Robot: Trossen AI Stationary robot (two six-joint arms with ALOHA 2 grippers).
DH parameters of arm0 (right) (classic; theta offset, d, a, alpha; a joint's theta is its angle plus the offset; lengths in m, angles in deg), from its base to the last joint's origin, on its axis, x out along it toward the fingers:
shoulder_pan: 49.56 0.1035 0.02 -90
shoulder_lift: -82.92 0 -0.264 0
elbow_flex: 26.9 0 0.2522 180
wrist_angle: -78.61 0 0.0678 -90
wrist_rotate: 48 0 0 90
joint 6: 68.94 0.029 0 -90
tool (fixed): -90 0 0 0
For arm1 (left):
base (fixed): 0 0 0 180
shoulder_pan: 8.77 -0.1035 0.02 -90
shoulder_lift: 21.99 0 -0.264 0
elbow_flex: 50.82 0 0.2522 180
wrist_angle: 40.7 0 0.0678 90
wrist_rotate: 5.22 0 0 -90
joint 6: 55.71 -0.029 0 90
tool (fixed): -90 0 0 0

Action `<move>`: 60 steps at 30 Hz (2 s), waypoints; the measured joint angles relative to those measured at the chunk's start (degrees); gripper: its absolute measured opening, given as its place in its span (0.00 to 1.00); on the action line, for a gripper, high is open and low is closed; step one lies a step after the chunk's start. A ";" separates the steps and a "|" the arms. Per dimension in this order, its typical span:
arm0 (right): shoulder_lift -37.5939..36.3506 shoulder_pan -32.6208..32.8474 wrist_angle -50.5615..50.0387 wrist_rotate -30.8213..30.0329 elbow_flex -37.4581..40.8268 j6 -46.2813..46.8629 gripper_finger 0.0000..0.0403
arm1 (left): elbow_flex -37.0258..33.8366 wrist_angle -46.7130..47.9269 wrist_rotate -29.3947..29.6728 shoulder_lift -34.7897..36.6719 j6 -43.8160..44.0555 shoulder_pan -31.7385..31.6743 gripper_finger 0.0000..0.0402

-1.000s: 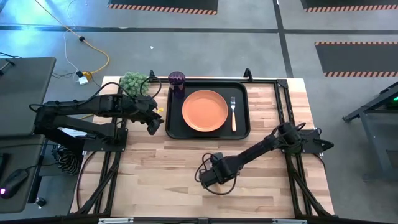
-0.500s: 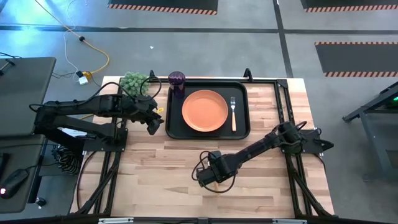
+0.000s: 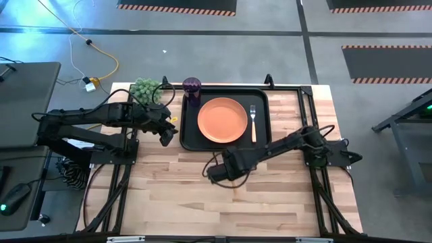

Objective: Pick and place plate/cup/fork/spoon on tray
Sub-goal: Put the orange spoon to the right side of the orange fork on the black serving tray

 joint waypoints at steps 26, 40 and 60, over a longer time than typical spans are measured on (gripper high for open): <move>-23.15 -23.46 -17.48 -18.11 1.94 -26.17 0.00 | 0.00 -0.42 -0.01 0.00 -0.87 0.01 0.31; -41.67 -38.06 18.32 -1.59 43.64 -30.39 0.00 | 0.00 -0.91 -0.01 0.00 0.04 0.00 0.31; -34.31 -49.59 34.78 10.80 55.75 -37.72 0.00 | 0.00 -2.08 0.01 0.00 0.09 0.00 0.31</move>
